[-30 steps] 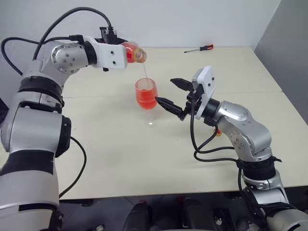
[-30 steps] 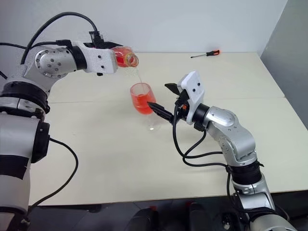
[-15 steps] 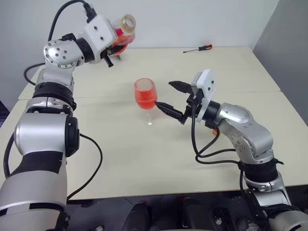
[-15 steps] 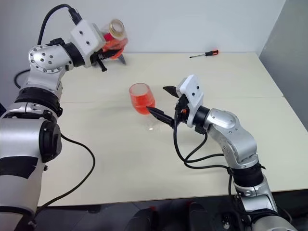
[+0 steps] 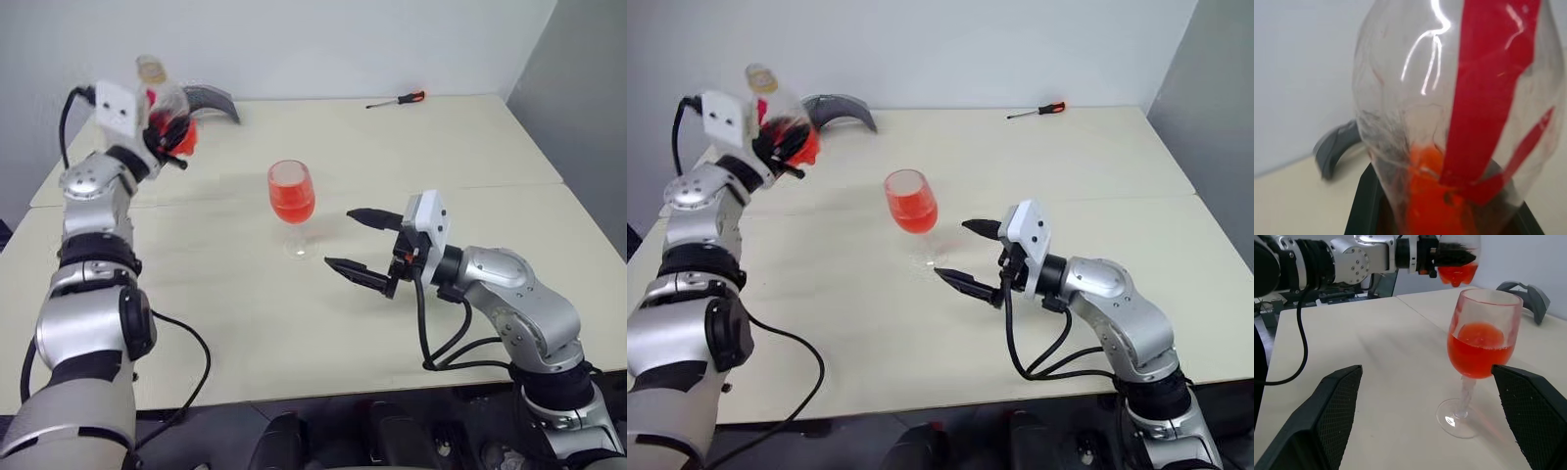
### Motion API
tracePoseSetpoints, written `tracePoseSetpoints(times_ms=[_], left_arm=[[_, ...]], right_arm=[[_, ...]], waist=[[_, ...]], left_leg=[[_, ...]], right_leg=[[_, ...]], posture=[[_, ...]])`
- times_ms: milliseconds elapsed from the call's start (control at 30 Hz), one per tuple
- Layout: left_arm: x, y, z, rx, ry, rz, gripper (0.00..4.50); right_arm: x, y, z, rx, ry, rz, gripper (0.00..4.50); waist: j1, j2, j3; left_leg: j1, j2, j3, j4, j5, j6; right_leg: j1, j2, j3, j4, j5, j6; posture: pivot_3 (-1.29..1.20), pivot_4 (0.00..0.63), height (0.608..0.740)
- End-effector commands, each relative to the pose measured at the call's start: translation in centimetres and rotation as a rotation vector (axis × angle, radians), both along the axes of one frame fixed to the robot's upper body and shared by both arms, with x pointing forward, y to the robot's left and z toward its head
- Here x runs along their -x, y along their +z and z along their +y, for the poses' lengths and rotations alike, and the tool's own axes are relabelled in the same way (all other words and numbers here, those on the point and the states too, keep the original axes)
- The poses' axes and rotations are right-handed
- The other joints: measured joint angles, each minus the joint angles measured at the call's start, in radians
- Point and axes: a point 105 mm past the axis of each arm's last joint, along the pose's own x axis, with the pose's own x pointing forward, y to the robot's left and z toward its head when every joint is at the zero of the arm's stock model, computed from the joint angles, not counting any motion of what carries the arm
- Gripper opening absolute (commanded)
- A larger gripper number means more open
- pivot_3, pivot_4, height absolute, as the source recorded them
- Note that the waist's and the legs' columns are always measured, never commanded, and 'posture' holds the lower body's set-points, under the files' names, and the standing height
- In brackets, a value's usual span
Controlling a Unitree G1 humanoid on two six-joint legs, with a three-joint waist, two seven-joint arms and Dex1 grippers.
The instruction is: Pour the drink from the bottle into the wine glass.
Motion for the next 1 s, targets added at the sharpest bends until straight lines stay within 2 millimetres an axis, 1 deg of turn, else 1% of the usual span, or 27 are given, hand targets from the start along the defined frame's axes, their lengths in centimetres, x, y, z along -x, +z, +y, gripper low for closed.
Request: tracePoseSetpoints(times_ms=[33,100,167,233,400,533,733,1000], left_arm=[[1.4,0.5,2.3,0.080,0.077,-0.059,1.02],[1.6,-0.5,2.8,0.175,0.096,-0.040,1.02],[2.0,-1.6,2.7,0.227,0.095,-0.024,1.02],[2.4,-3.4,2.0,0.228,0.077,0.010,1.02],[3.0,-5.5,0.9,0.243,0.065,0.047,1.02],[3.2,-7.6,-0.2,0.266,0.055,0.088,1.02],[3.3,-8.3,-0.4,0.273,0.059,0.107,1.02],[4.1,-10.2,-0.9,0.271,0.040,0.166,1.02]], right_arm=[[0.5,1.2,-0.2,-0.031,-0.017,-0.057,4.50],[0.5,1.2,-0.3,-0.029,-0.027,-0.065,4.50],[0.2,1.1,-0.4,-0.031,-0.048,-0.068,4.50],[0.1,1.0,-0.5,-0.035,-0.064,-0.063,4.50],[0.0,0.9,-0.6,-0.041,-0.078,-0.060,4.50],[-0.2,1.1,-0.7,-0.046,-0.099,-0.070,4.50],[-0.5,1.3,-0.7,-0.051,-0.112,-0.076,4.50],[-0.7,1.5,-0.7,-0.050,-0.119,-0.089,4.50]], waist=[[0.001,-0.001,-0.001],[0.007,-0.004,-0.002],[0.016,-0.005,-0.003],[0.023,-0.006,-0.004],[0.027,-0.008,-0.005],[0.026,-0.008,-0.005],[0.026,-0.008,-0.005],[0.026,-0.008,-0.005]], left_leg=[[0.000,0.000,0.000,0.000,0.000,0.000],[0.000,0.000,-0.001,0.000,0.000,0.000],[0.000,0.000,-0.001,0.000,0.000,0.000],[-0.001,-0.001,-0.001,0.000,0.000,0.000],[0.000,-0.002,-0.001,0.001,0.000,0.000],[0.000,-0.002,-0.001,0.001,0.000,0.000],[0.000,-0.002,-0.001,0.001,0.000,0.000],[0.000,-0.002,-0.001,0.000,0.000,0.000]], right_leg=[[0.000,0.000,0.000,0.000,0.000,0.000],[0.000,-0.001,0.000,0.000,0.000,0.000],[0.000,-0.001,-0.001,0.000,0.000,0.000],[0.001,-0.001,0.000,-0.001,0.000,0.000],[0.001,-0.002,0.000,-0.001,0.000,0.000],[0.001,-0.002,0.000,-0.001,0.000,0.000],[0.001,-0.002,0.000,-0.001,0.000,0.000],[0.001,-0.002,0.000,-0.001,0.000,0.000]], posture=[[0.00,0.150,0.740],[0.00,0.150,0.740],[0.00,0.150,0.740],[0.00,0.150,0.740],[0.00,0.150,0.740],[0.00,0.150,0.740],[0.00,0.150,0.740],[0.00,0.150,0.740]])
